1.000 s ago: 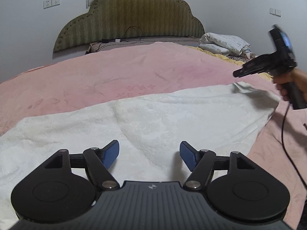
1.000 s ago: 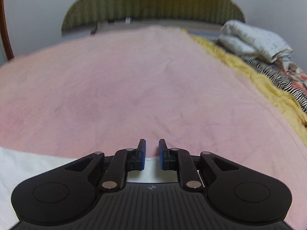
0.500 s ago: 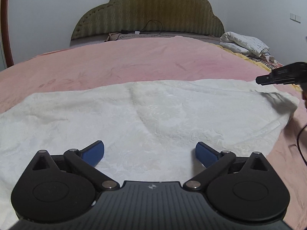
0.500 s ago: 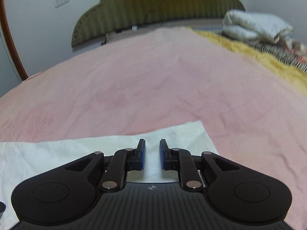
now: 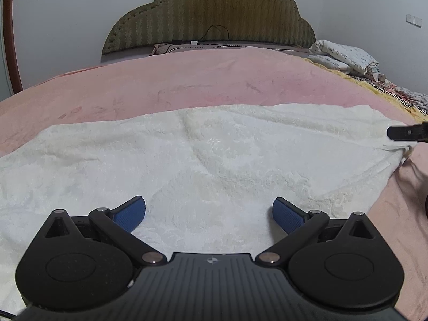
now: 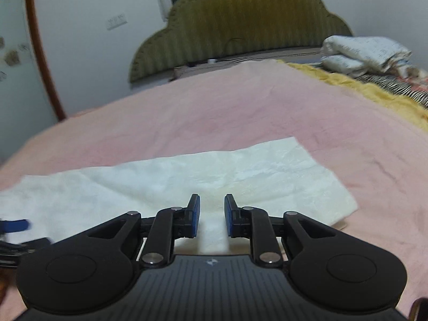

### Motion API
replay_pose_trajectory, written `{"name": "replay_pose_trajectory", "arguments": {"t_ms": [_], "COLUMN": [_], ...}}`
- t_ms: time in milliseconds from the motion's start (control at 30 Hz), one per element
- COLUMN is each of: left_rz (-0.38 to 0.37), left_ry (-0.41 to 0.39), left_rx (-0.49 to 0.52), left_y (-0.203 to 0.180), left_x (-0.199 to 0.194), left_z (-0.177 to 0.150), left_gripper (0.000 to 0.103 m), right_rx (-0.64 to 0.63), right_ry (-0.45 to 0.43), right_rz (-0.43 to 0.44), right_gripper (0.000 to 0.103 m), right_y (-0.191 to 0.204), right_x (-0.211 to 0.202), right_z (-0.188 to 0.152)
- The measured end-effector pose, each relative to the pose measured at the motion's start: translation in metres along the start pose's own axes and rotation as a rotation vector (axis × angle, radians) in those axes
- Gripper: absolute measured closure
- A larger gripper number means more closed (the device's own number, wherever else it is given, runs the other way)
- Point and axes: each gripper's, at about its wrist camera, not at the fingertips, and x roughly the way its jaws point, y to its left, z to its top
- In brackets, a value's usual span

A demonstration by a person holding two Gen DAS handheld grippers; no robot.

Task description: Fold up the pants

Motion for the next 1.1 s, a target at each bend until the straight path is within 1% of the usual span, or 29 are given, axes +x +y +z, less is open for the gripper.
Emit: {"name": "replay_pose_trajectory", "arguments": {"t_ms": [33,67,100,167,200,267,300,333,367,433,467,500,533,567,600,633,667,700,733,767,833,867,900,967,1033,1100], "left_rz": [-0.001,-0.003,-0.005,-0.006,-0.008,-0.010,-0.013,-0.013,-0.012,-0.010,-0.011,-0.013,-0.013,-0.012,-0.012,-0.011,-0.008,0.009,0.034,0.028,-0.097,-0.137,-0.134,-0.068,-0.039,-0.012], "left_ry": [0.000,-0.001,-0.001,-0.001,0.000,-0.002,-0.002,-0.002,-0.002,-0.001,-0.001,-0.002,-0.002,-0.002,-0.003,-0.002,-0.005,-0.012,-0.017,-0.022,-0.047,-0.046,-0.033,-0.001,0.040,0.046], "left_rx": [-0.001,-0.004,-0.006,-0.006,-0.007,-0.010,-0.012,-0.013,-0.013,-0.010,-0.012,-0.014,-0.015,-0.016,-0.016,-0.015,-0.016,-0.028,-0.070,-0.151,-0.300,-0.331,-0.343,-0.305,-0.224,-0.141], "left_y": [0.000,0.001,0.002,0.002,0.003,0.004,0.004,0.004,0.004,0.003,0.003,0.004,0.004,0.004,0.004,0.004,0.004,0.004,0.004,0.005,0.007,0.004,-0.004,-0.026,-0.051,-0.074], "left_x": [0.000,0.000,0.000,0.000,0.000,0.000,0.000,0.000,0.000,0.000,0.000,-0.001,0.000,-0.001,-0.001,-0.001,-0.002,-0.004,-0.006,-0.008,-0.008,-0.005,0.002,0.016,0.029,0.035], "left_z": [0.000,0.000,0.000,0.000,0.000,0.000,0.001,0.001,0.001,0.002,0.001,0.001,0.001,0.001,0.001,0.001,0.001,0.002,0.004,0.009,0.019,0.025,0.033,0.045,0.049,0.043], "left_gripper": [0.000,0.000,0.000,0.000,0.000,0.000,0.000,0.000,0.000,0.000,0.000,0.000,0.000,0.000,0.000,0.000,0.000,0.002,0.004,0.004,0.001,0.000,0.001,0.001,0.001,0.000], "right_rx": [-0.019,-0.042,-0.064,-0.103,-0.134,-0.237,-0.256,-0.248,-0.234,-0.212,-0.200,-0.192,-0.194,-0.196,-0.191,-0.195,-0.221,-0.232,-0.224,-0.223,-0.248,-0.252,-0.250,-0.242,-0.241,-0.242], "right_ry": [0.016,0.038,0.051,0.009,0.025,0.096,0.120,0.125,0.110,0.029,-0.007,-0.025,-0.012,0.034,0.098,0.136,0.088,0.060,0.053,0.062,0.072,0.071,0.070,0.058,0.038,0.033], "right_rz": [0.002,-0.021,-0.044,-0.049,-0.064,-0.080,-0.070,-0.055,-0.043,-0.055,-0.071,-0.076,-0.077,-0.094,-0.119,-0.111,-0.095,-0.084,-0.070,-0.051,-0.021,-0.007,0.003,0.011,0.002,-0.005], "right_gripper": [0.076,0.068,0.065,0.064,0.064,0.064,0.064,0.064,0.064,0.063,0.057,0.049,0.028,0.023,0.023,0.023,0.020,0.019,0.019,0.019,0.019,0.019,0.019,0.019,0.019,0.018], "right_y": [0.003,0.005,0.007,0.008,0.013,0.024,0.026,0.024,0.021,0.017,0.013,0.009,0.004,-0.002,-0.009,-0.013,-0.015,-0.016,-0.018,-0.020,-0.024,-0.026,-0.029,-0.030,-0.029,-0.026], "right_x": [0.007,0.015,0.024,0.027,0.025,0.021,0.017,0.012,0.009,0.002,0.003,0.007,0.016,0.028,0.041,0.051,0.049,0.047,0.043,0.041,0.037,0.035,0.033,0.031,0.028,0.027], "right_z": [-0.003,-0.006,-0.012,-0.023,-0.023,-0.017,-0.014,-0.010,-0.005,0.008,0.014,0.019,0.022,0.021,0.017,0.010,0.000,-0.007,-0.009,-0.008,-0.009,-0.010,-0.010,-0.013,-0.016,-0.017]}}
